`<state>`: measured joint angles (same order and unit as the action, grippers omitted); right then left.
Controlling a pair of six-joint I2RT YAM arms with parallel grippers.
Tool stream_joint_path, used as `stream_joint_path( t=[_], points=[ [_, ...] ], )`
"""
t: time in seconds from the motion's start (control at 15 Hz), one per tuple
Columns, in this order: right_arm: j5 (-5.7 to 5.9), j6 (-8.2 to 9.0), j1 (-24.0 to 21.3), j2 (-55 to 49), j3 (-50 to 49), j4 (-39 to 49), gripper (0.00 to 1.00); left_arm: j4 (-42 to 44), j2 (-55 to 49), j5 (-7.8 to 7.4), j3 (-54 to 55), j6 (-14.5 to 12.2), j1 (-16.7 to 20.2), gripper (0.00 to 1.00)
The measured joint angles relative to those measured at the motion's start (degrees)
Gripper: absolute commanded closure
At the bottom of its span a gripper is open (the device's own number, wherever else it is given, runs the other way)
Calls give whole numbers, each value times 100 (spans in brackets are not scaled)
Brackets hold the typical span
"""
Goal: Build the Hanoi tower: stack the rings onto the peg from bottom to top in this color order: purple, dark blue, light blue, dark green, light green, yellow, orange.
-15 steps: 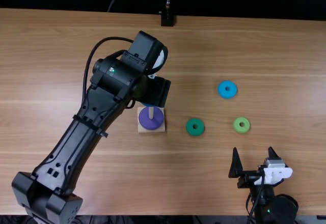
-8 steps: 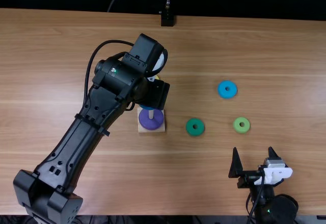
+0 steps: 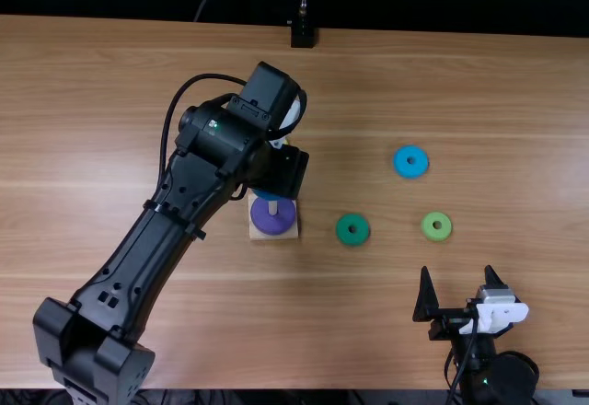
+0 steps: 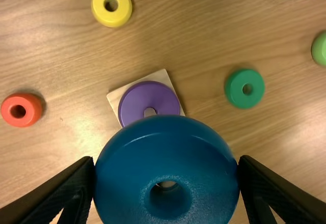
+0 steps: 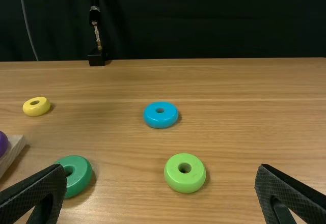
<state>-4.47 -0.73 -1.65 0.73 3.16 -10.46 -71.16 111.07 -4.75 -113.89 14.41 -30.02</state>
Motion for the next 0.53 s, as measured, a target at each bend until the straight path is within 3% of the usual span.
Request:
stream_joint_path(
  t=[0.13,0.2,0.33,0.4,0.47,0.53],
  points=[
    [2,0,0,0,-2,2,0,-2,87,4,2,2,-2,100],
    [2,-2,0,0,0,4,0,0,142,7,2,2,-4,94],
    [2,0,0,0,-2,2,0,22,160,4,0,0,-4,45],
    [2,-2,0,0,0,2,0,28,160,2,2,0,-4,14],
    [0,-2,0,0,0,0,0,26,164,-7,2,-2,-4,0],
    [2,-2,0,0,-2,0,0,-9,197,-20,0,-2,-4,0]
  ],
)
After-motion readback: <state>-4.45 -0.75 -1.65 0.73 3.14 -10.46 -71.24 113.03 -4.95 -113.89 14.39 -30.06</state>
